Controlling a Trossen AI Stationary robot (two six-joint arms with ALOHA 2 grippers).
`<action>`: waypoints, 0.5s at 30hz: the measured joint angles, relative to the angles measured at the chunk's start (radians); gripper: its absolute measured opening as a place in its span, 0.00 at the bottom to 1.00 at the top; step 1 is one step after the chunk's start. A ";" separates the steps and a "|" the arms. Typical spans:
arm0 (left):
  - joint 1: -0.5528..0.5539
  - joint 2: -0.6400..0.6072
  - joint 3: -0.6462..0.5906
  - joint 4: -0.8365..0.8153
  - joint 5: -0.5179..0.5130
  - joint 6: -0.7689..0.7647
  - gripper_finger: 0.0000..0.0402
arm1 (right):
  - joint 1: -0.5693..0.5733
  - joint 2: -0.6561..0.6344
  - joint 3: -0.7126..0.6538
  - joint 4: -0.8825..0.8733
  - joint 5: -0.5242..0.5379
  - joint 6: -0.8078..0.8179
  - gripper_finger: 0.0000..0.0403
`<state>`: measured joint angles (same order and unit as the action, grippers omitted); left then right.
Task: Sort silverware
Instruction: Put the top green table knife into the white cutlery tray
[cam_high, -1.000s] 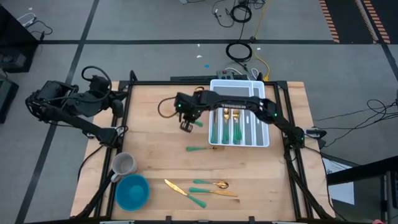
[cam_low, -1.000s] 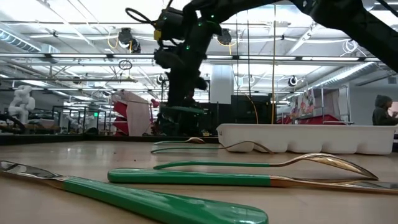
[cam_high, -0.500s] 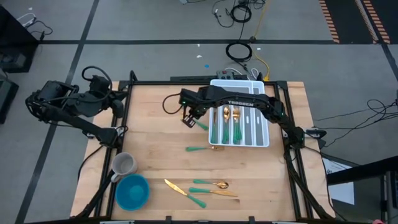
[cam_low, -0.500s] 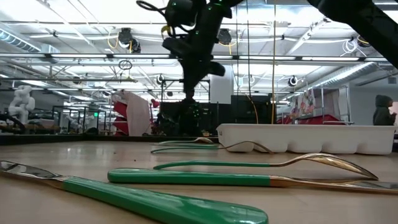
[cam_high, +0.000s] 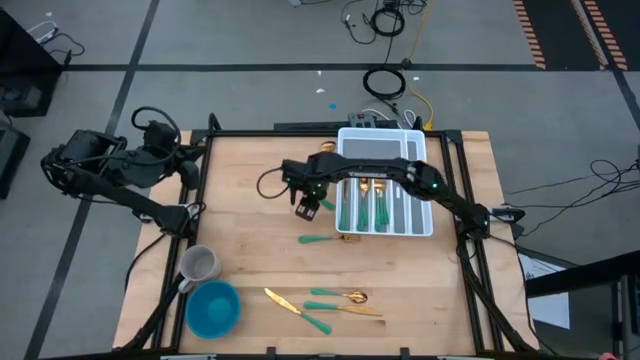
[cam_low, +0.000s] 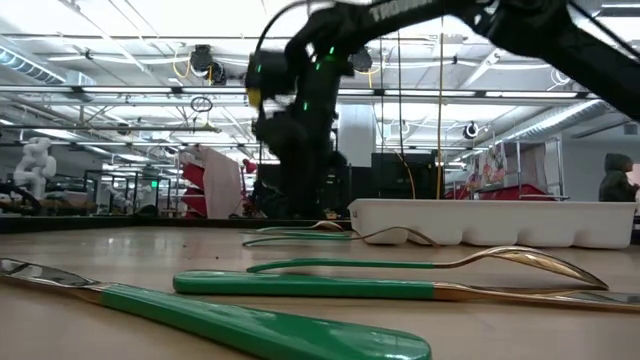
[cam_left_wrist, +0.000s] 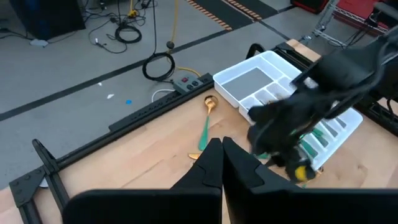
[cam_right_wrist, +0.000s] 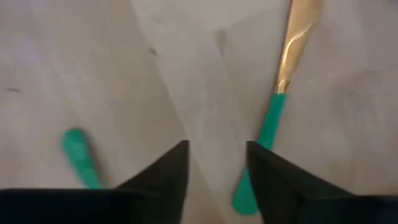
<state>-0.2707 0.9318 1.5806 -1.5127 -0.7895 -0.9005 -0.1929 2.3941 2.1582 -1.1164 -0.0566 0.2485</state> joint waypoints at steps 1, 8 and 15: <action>0.000 0.000 0.000 0.000 0.000 0.000 0.00 | -0.001 0.018 -0.001 -0.002 0.001 -0.001 0.44; 0.000 0.000 0.000 -0.012 0.003 0.000 0.00 | -0.044 0.086 -0.001 -0.043 -0.002 -0.016 0.59; 0.000 0.000 0.000 -0.024 0.005 0.000 0.00 | -0.067 0.058 0.003 -0.053 -0.010 -0.029 0.57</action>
<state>-0.2707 0.9318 1.5803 -1.5364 -0.7849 -0.9009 -0.2600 2.4523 2.1609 -1.1695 -0.0662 0.2192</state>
